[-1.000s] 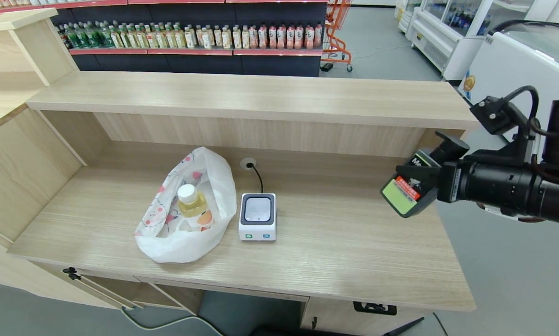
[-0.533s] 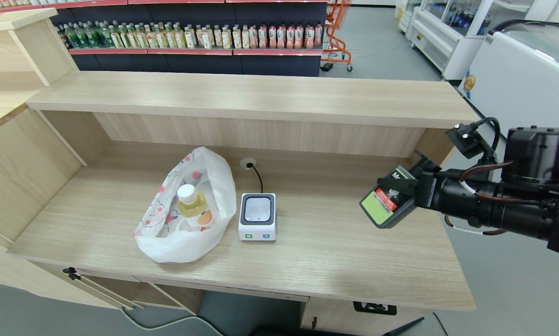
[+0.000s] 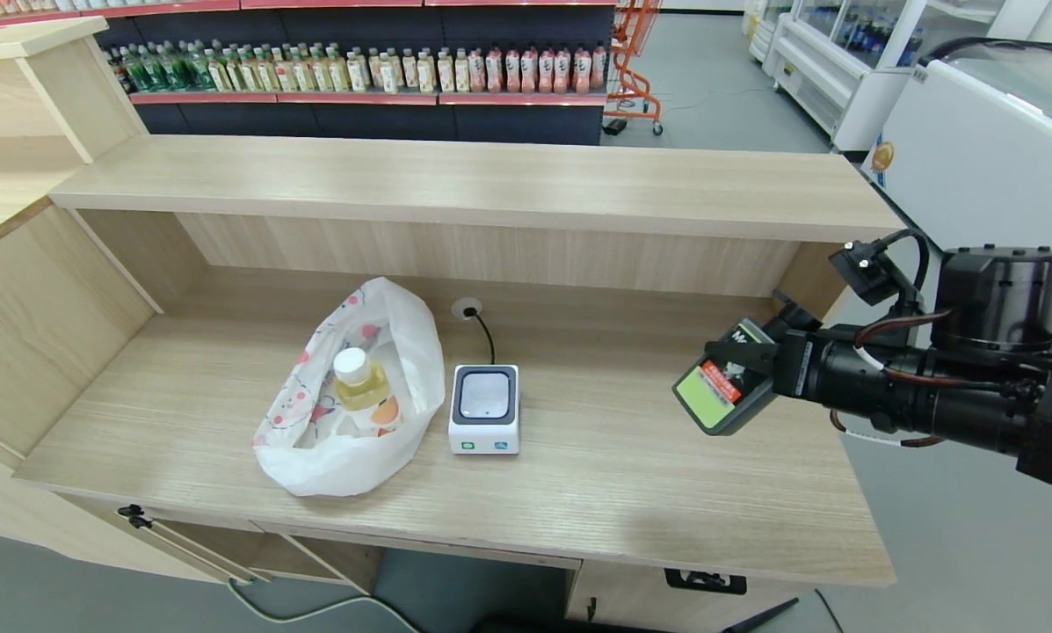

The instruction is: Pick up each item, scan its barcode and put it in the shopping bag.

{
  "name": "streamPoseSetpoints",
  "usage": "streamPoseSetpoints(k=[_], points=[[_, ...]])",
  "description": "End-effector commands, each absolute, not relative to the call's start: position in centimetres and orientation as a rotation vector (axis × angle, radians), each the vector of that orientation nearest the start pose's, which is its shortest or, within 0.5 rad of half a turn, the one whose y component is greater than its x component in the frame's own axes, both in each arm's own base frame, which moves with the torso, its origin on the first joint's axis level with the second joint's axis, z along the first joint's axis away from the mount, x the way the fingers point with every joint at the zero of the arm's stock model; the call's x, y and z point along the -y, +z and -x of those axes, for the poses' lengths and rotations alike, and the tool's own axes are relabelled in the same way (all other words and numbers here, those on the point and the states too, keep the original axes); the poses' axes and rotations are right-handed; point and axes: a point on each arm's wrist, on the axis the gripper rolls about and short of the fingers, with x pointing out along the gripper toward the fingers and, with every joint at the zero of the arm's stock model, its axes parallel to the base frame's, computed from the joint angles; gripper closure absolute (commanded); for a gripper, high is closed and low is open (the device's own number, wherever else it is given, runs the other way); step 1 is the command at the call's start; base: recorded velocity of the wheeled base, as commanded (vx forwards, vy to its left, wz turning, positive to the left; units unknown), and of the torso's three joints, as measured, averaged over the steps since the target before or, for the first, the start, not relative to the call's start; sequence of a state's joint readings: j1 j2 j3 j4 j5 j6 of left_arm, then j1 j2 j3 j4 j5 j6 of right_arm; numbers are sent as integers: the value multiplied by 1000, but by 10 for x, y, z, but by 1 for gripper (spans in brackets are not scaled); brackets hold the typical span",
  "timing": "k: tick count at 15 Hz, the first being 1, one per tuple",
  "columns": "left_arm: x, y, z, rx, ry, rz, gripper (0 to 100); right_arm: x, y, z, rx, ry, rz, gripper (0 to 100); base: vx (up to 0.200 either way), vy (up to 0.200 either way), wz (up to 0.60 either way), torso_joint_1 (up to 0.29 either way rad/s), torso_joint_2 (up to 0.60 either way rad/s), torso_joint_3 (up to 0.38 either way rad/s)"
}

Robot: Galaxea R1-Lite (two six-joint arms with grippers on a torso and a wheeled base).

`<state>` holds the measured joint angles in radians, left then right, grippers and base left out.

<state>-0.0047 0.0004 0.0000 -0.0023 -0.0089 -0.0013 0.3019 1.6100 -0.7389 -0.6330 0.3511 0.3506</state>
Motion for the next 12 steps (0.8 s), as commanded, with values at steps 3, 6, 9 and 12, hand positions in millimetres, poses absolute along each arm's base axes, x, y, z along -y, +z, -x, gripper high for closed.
streamPoseSetpoints(k=[3, 6, 9, 12], points=[[0, 76, 23, 3, -12, 3, 0, -90, 197, -262, -331, 604, -341, 100, 0, 200, 0, 2, 7, 4], [0, 76, 23, 3, -12, 2, 0, -90, 195, -264, -335, 602, -338, 100, 0, 200, 0, -1, -1, 2], [0, 76, 23, 3, -12, 2, 0, -94, 191, -282, -340, 593, -326, 100, 0, 200, 0, 2, 7, 1], [0, 76, 23, 3, -14, 2, 0, -98, 176, -312, -336, 585, -290, 100, 0, 200, 0, 4, 2, 1]])
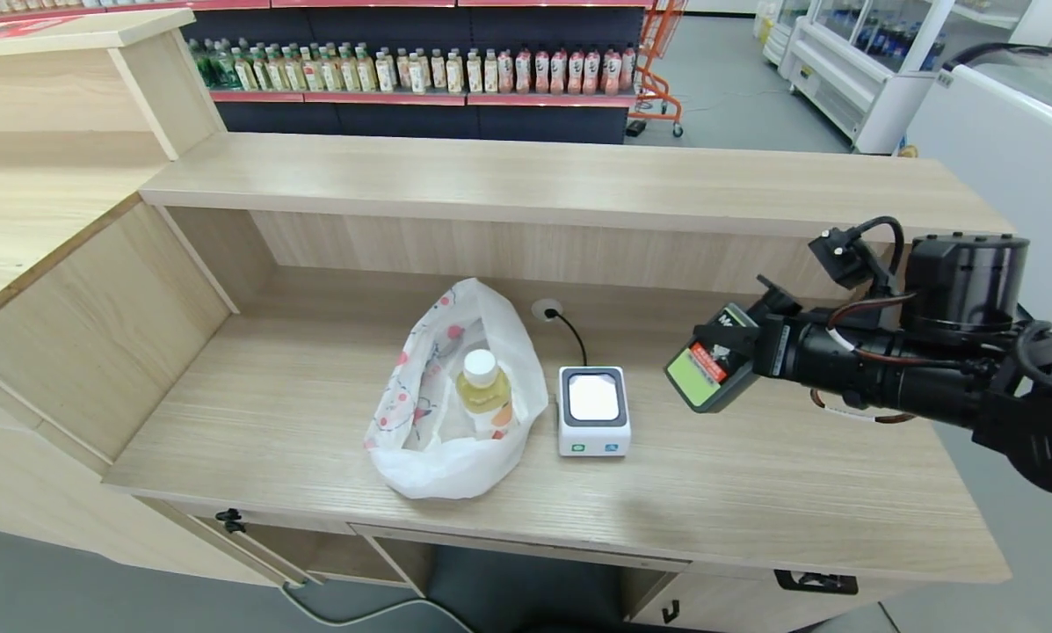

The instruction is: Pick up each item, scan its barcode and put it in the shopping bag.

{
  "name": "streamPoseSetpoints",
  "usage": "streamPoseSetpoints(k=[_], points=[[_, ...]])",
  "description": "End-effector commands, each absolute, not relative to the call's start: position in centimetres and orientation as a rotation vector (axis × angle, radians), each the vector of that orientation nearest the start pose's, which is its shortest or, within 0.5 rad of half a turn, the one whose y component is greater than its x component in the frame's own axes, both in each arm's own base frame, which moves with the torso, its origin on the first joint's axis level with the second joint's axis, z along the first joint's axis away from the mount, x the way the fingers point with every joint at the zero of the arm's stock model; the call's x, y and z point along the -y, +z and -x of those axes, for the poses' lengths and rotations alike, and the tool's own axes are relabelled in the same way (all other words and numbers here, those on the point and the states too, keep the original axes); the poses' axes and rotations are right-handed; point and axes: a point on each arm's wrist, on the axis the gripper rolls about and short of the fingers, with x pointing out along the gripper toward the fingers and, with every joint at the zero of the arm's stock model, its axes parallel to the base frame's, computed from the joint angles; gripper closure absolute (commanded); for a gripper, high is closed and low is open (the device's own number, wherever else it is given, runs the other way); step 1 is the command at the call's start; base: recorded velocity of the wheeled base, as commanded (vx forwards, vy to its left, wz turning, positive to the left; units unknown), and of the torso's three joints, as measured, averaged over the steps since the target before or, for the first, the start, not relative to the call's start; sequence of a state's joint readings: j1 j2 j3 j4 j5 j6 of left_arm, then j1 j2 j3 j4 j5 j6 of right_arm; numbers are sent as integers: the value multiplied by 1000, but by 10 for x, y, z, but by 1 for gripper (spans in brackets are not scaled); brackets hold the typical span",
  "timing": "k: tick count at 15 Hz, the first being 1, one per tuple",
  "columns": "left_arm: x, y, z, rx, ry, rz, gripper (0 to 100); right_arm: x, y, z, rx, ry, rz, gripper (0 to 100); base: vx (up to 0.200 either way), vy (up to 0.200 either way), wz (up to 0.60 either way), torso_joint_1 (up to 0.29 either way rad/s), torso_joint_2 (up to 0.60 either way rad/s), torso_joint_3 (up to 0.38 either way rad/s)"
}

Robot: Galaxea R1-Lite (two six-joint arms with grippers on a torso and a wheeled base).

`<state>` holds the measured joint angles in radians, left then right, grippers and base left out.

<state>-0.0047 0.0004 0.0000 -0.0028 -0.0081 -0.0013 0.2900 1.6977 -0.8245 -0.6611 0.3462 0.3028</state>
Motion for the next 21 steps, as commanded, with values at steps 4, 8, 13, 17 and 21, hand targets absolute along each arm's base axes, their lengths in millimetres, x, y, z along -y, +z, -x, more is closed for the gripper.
streamPoseSetpoints(k=[4, 8, 13, 17, 21], points=[[0, 76, 23, 3, -12, 0, 0, -107, 148, -339, -366, 583, -275, 100, 0, 150, 0, 3, 1, 3], [0, 76, 23, 3, -12, 2, 0, -113, 123, -357, -351, 590, -238, 100, 0, 0, 0, 0, 0, 0], [0, 76, 23, 2, -11, 0, 0, -121, 114, -378, -340, 591, -235, 100, 0, 0, 0, 0, 0, 0], [0, 76, 23, 3, -12, 0, 0, -127, 113, -392, -315, 583, -232, 100, 0, 0, 0, 0, 0, 0], [0, 76, 23, 3, -12, 0, 0, -133, 105, -394, -330, 592, -230, 100, 0, 0, 0, 0, 0, 0]])
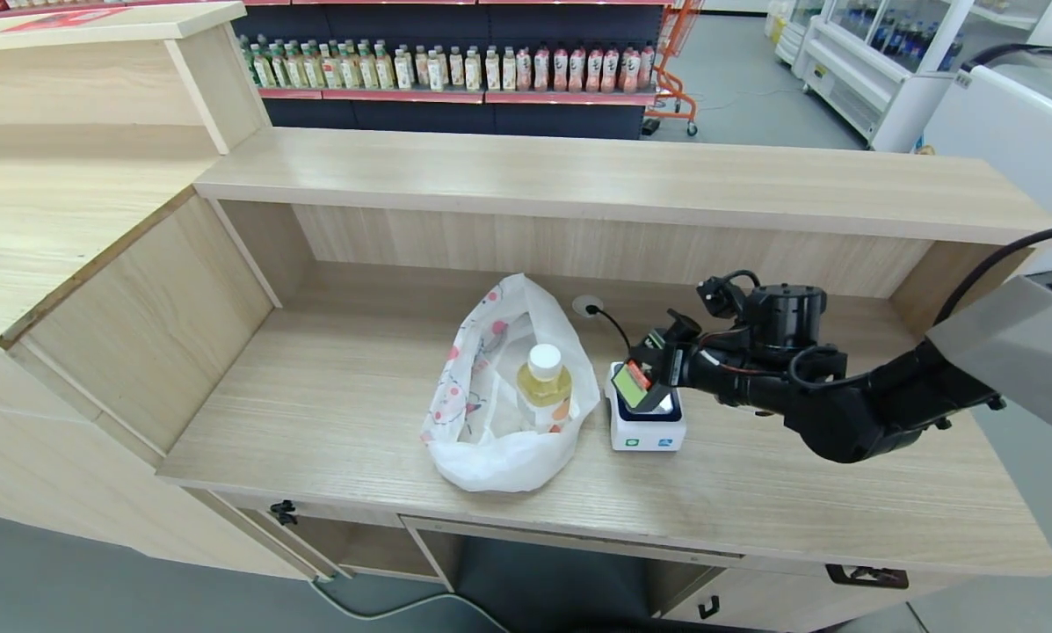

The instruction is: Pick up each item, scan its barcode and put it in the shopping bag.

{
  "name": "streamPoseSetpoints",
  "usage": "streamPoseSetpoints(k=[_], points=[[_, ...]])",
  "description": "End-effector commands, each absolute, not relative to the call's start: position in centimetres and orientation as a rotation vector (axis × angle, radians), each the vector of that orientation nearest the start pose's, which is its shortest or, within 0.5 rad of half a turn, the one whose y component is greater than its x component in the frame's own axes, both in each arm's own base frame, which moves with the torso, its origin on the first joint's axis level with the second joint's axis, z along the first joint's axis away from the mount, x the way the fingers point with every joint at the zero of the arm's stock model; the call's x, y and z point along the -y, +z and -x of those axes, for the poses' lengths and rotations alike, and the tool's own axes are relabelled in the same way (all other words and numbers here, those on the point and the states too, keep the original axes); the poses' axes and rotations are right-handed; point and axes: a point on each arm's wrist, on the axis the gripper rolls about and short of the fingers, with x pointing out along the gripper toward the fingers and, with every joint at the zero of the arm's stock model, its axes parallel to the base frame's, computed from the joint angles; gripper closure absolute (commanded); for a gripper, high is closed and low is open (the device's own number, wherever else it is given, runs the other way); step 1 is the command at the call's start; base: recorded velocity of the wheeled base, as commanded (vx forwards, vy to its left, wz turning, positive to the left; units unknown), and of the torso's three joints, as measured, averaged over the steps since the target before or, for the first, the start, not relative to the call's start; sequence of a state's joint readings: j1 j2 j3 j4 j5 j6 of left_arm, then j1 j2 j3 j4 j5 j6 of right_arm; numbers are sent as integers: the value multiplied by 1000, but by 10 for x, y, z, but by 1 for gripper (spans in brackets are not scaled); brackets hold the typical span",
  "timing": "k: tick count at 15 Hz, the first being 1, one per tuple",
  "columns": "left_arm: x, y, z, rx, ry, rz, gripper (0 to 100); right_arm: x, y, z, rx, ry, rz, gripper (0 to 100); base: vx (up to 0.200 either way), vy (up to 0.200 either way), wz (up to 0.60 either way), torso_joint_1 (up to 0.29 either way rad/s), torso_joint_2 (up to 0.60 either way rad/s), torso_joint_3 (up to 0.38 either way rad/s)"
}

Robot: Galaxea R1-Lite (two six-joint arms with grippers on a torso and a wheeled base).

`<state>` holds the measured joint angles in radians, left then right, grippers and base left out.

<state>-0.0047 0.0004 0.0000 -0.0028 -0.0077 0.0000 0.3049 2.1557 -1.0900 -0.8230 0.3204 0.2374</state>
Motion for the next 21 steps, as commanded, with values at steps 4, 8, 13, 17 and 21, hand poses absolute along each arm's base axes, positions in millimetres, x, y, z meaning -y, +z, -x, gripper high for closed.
streamPoseSetpoints(k=[4, 8, 13, 17, 21], points=[[0, 76, 23, 2, -12, 0, 0, -135, 103, -395, -333, 596, -229, 100, 0, 0, 0, 0, 0, 0], [0, 76, 23, 3, -14, 0, 0, -136, 99, -398, -339, 594, -229, 100, 0, 0, 0, 0, 0, 0], [0, 76, 23, 2, -14, -2, 0, -136, 104, -398, -325, 596, -229, 100, 0, 0, 0, 0, 0, 0], [0, 76, 23, 3, -12, -2, 0, -140, 174, -370, -171, 619, -264, 100, 0, 0, 0, 0, 0, 0], [0, 76, 23, 3, -14, -2, 0, -125, 213, -324, -103, 575, -117, 100, 0, 0, 0, 0, 0, 0]])
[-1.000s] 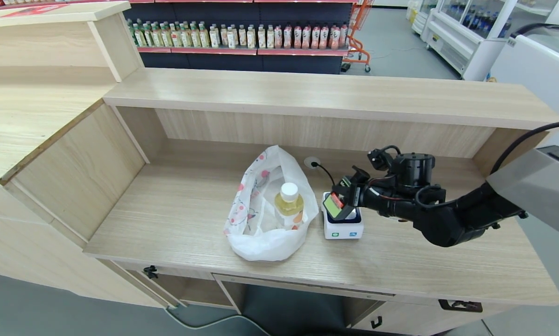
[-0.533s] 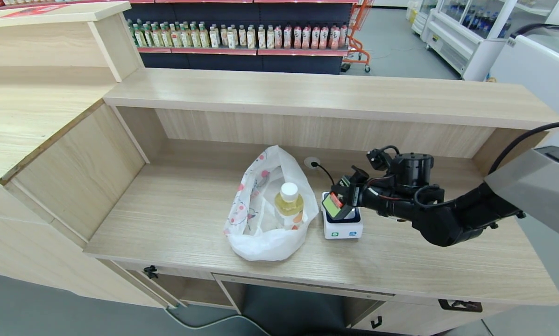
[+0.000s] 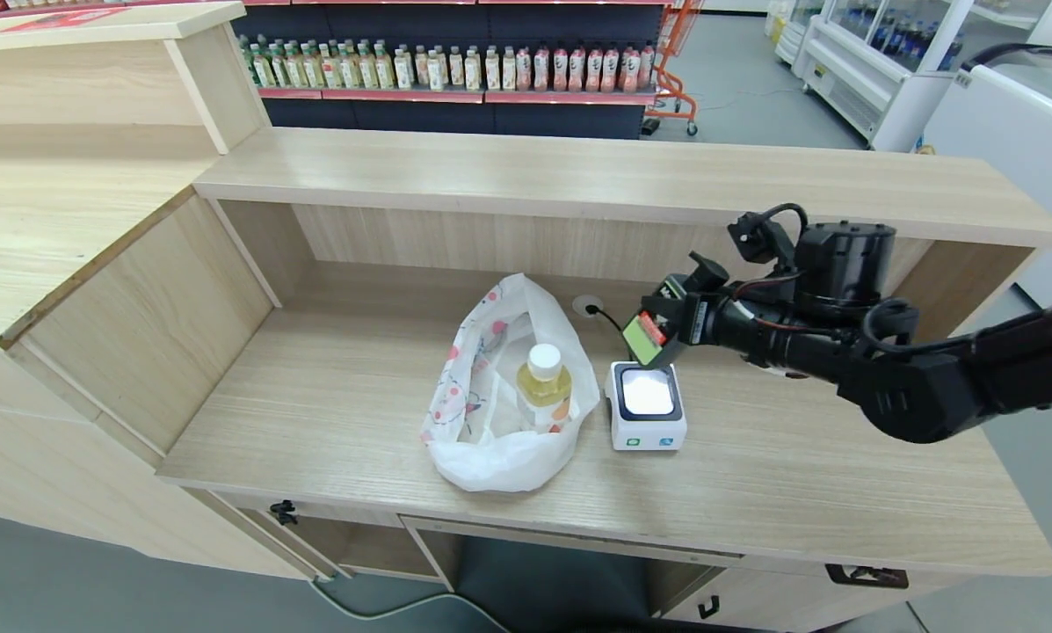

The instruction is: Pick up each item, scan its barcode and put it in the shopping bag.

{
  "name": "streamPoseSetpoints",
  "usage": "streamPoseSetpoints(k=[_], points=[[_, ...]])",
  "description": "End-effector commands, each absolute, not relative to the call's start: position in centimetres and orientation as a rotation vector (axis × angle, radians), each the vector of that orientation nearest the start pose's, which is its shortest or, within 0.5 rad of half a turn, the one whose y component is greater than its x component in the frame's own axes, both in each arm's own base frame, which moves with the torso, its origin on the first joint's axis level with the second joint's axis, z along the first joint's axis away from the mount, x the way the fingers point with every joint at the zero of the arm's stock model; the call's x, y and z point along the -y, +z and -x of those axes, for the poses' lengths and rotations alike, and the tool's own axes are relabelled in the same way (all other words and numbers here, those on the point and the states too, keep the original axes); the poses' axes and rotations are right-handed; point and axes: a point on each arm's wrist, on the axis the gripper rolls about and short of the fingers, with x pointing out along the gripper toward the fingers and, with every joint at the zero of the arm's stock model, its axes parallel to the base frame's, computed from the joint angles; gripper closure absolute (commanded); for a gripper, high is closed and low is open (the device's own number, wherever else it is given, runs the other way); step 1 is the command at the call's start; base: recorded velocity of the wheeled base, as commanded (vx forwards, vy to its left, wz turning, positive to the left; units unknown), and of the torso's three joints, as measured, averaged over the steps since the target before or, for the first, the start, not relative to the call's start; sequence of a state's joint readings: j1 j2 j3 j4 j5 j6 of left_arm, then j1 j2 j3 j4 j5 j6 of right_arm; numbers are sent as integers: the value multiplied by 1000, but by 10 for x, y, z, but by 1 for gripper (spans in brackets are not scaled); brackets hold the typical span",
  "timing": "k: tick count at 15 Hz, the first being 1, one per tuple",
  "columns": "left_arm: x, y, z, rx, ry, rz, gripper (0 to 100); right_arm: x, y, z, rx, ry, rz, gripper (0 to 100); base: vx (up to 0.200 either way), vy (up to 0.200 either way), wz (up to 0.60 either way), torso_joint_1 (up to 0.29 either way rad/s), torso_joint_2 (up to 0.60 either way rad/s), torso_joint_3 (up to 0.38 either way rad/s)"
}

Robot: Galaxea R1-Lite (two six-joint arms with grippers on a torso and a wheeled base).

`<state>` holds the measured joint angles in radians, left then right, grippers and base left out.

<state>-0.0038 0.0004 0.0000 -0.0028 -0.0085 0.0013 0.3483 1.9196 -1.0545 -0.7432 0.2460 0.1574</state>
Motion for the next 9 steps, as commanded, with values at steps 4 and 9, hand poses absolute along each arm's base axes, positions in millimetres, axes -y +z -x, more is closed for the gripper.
streamPoseSetpoints(k=[4, 9], points=[[0, 76, 23, 3, -14, -3, 0, -103, 204, -313, -99, 456, 2, 100, 0, 0, 0, 0, 0, 0], [0, 76, 23, 3, -14, -2, 0, -92, 199, -333, -34, 412, 55, 100, 0, 160, 0, -3, 1, 4]])
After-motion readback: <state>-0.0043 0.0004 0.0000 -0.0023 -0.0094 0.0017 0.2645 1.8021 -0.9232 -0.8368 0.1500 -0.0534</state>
